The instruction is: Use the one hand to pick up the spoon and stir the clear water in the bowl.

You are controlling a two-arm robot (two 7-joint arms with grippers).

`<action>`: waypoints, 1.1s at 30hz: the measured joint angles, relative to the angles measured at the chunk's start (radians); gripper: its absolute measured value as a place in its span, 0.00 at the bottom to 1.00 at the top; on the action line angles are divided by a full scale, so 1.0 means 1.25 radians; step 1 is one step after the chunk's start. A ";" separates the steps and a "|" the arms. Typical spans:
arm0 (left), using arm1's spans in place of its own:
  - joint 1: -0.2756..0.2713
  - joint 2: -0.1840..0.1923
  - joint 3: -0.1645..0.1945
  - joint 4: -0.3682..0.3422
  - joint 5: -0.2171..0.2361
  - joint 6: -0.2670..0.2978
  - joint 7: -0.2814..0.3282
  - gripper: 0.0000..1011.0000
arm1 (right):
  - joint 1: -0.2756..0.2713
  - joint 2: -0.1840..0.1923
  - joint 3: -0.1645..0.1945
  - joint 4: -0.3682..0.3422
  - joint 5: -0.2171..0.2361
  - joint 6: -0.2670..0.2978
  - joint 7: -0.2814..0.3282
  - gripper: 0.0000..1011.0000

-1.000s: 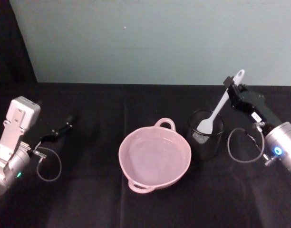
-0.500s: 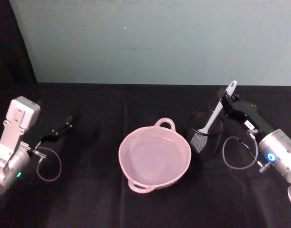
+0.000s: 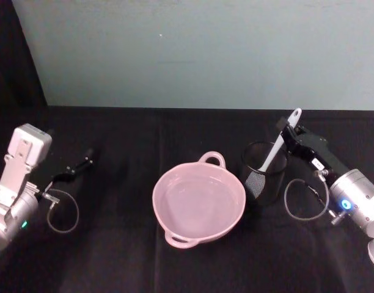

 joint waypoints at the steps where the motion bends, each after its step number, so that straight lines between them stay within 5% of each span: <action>1: 0.000 0.000 0.000 0.000 0.000 0.000 0.000 0.99 | 0.001 0.000 0.000 0.001 0.000 0.000 0.001 0.12; 16: 0.000 0.000 0.000 0.000 0.000 0.000 0.000 0.99 | 0.002 0.000 -0.002 0.005 -0.001 -0.003 0.005 0.15; 33: 0.000 0.000 0.000 0.000 0.000 0.000 0.000 0.99 | 0.001 0.000 0.000 0.003 -0.002 -0.002 0.004 0.70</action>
